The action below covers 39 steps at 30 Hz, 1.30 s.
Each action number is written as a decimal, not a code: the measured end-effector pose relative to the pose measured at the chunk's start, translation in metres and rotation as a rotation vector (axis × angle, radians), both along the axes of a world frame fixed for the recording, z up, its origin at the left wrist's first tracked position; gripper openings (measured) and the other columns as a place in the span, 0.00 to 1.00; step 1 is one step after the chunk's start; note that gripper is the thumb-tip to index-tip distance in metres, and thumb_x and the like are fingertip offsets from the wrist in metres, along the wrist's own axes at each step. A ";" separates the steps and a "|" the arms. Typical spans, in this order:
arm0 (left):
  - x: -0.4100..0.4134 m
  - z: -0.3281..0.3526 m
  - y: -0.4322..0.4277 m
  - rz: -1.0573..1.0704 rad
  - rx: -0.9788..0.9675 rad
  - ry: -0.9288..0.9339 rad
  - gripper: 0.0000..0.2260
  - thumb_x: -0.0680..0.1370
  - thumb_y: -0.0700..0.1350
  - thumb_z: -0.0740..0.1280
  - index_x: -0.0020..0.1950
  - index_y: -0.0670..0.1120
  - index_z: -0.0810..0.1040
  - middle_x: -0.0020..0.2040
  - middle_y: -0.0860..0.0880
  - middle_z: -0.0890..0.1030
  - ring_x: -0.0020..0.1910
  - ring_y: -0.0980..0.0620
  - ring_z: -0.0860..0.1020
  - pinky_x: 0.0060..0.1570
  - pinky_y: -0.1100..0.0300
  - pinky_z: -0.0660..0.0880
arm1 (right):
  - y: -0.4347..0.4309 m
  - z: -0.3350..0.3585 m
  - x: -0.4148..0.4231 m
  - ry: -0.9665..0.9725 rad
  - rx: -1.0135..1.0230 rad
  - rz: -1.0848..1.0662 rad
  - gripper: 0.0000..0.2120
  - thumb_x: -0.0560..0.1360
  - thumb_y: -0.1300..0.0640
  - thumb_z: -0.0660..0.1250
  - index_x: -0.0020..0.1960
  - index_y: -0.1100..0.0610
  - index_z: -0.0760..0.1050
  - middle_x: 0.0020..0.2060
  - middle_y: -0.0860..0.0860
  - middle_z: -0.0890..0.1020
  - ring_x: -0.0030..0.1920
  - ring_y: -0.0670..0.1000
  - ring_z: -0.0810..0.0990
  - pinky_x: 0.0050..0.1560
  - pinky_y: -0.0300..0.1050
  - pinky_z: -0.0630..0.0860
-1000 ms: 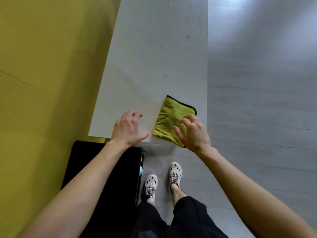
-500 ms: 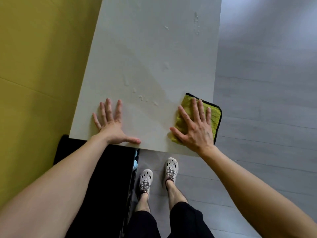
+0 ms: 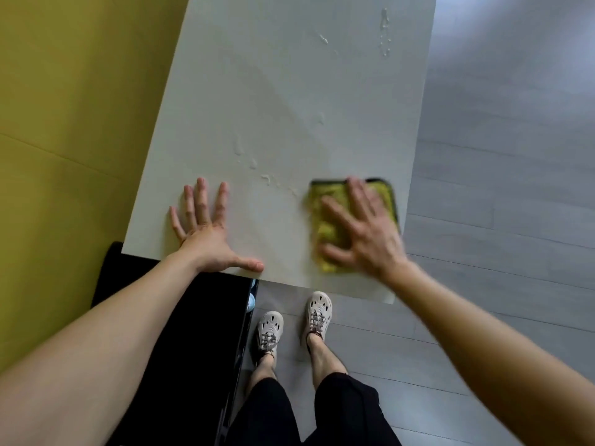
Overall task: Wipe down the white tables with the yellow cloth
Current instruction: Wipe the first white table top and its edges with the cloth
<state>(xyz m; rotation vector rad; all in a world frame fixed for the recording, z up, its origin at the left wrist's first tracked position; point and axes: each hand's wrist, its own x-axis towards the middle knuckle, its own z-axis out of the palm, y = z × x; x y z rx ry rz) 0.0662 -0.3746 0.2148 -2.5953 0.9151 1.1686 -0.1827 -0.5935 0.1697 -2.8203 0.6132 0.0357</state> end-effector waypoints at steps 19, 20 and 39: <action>0.071 0.020 0.050 0.251 -0.232 -0.196 0.78 0.51 0.77 0.82 0.88 0.60 0.36 0.88 0.45 0.37 0.88 0.43 0.35 0.84 0.37 0.42 | 0.021 0.004 0.091 0.010 -0.014 -0.498 0.41 0.80 0.28 0.58 0.88 0.44 0.56 0.88 0.60 0.51 0.88 0.60 0.47 0.87 0.62 0.46; 0.076 0.016 0.059 0.345 -0.197 -0.115 0.82 0.48 0.79 0.81 0.87 0.59 0.32 0.88 0.45 0.34 0.88 0.43 0.34 0.85 0.37 0.41 | 0.043 0.005 0.113 -0.028 -0.012 -0.419 0.40 0.80 0.30 0.60 0.87 0.44 0.59 0.88 0.61 0.53 0.88 0.61 0.49 0.87 0.63 0.48; 0.076 -0.004 0.067 0.346 -0.147 0.025 0.84 0.54 0.73 0.85 0.78 0.56 0.15 0.85 0.42 0.27 0.87 0.34 0.42 0.83 0.31 0.47 | 0.084 0.025 0.217 -0.041 0.038 0.692 0.31 0.85 0.39 0.61 0.86 0.46 0.64 0.88 0.57 0.56 0.88 0.58 0.52 0.87 0.61 0.50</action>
